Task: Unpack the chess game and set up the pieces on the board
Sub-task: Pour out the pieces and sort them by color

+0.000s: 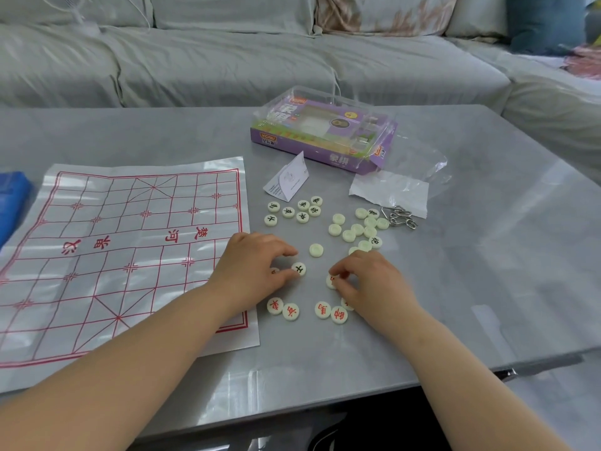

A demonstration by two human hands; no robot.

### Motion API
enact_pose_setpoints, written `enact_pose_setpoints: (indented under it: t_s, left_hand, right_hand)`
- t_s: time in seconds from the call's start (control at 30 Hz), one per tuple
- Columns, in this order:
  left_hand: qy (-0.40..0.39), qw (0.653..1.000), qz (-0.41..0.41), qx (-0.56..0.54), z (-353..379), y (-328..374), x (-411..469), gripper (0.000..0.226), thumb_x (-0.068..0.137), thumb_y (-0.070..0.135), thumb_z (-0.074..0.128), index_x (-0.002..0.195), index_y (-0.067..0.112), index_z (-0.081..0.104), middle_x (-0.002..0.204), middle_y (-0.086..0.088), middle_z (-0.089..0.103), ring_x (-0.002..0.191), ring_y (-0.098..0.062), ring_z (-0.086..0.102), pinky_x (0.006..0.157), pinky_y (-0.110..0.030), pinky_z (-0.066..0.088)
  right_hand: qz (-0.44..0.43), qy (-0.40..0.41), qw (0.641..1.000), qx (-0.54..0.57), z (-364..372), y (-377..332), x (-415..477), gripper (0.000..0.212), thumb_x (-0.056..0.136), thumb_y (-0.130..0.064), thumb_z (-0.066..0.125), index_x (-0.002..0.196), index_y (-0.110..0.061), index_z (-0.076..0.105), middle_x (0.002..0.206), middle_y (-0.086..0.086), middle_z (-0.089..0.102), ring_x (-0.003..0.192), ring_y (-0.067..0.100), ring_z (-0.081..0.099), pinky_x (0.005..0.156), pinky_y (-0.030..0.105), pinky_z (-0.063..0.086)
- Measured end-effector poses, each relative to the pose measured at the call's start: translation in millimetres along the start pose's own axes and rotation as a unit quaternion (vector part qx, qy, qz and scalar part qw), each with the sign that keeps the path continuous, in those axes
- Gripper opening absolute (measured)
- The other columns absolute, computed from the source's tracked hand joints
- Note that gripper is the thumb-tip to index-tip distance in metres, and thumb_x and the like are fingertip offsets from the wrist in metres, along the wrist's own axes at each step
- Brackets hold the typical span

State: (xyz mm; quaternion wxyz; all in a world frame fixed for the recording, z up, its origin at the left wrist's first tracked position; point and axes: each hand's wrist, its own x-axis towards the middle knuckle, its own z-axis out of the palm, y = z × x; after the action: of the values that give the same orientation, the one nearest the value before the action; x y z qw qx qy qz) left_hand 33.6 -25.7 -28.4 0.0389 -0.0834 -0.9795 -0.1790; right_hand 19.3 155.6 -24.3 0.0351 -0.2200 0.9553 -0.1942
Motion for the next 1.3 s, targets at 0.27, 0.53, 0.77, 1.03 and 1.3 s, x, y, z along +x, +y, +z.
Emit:
enact_pose_setpoints:
  t_s: [0.27,0.53,0.77,1.03,1.3]
  left_hand:
    - [-0.010,1.000,0.014,0.013,11,4,8,0.027,0.086,0.038,0.054,0.111,0.029,0.059,0.114,0.012,0.057,0.109,-0.009,0.044,0.086,-0.020,0.020]
    - [0.064,0.995,-0.072,0.021,-4,-16,35,0.027,0.088,0.030,0.054,0.113,0.024,0.060,0.115,0.005,0.059,0.110,-0.015,0.046,0.090,-0.027,0.023]
    - [0.054,0.995,-0.077,0.021,3,-18,56,0.022,0.087,0.030,0.055,0.106,0.023,0.064,0.107,0.004,0.062,0.108,-0.017,0.044,0.085,-0.027,0.024]
    - [0.071,0.995,-0.070,-0.003,-1,-27,50,0.026,0.088,0.031,0.054,0.111,0.023,0.062,0.116,0.006,0.060,0.112,-0.016,0.047,0.087,-0.026,0.022]
    - [0.125,0.987,-0.093,-0.037,-5,-37,7,0.023,0.086,0.021,0.057,0.103,0.010,0.068,0.112,-0.007,0.064,0.109,-0.028,0.054,0.095,-0.038,0.034]
  right_hand:
    - [-0.003,-0.015,1.000,0.005,0,-3,2,0.023,0.090,-0.027,0.049,0.110,-0.022,0.061,0.109,-0.004,0.058,0.108,0.014,0.045,0.088,0.023,0.035]
    - [0.018,0.022,0.999,0.039,-2,-5,26,0.027,0.090,-0.024,0.051,0.116,-0.023,0.056,0.110,-0.005,0.055,0.109,0.013,0.045,0.083,0.020,0.032]
    - [0.006,-0.017,0.999,-0.030,9,-12,48,0.033,0.089,-0.030,0.050,0.120,-0.019,0.052,0.120,0.000,0.050,0.115,0.017,0.043,0.090,0.025,0.032]
    - [-0.023,-0.018,0.998,-0.063,1,-13,55,0.029,0.092,-0.027,0.042,0.115,-0.016,0.058,0.116,0.000,0.056,0.110,0.019,0.049,0.085,0.027,0.038]
    - [0.013,-0.046,0.995,0.091,-1,-10,54,0.019,0.089,-0.021,0.051,0.103,-0.020,0.065,0.073,-0.018,0.052,0.062,-0.002,0.044,0.059,0.011,0.032]
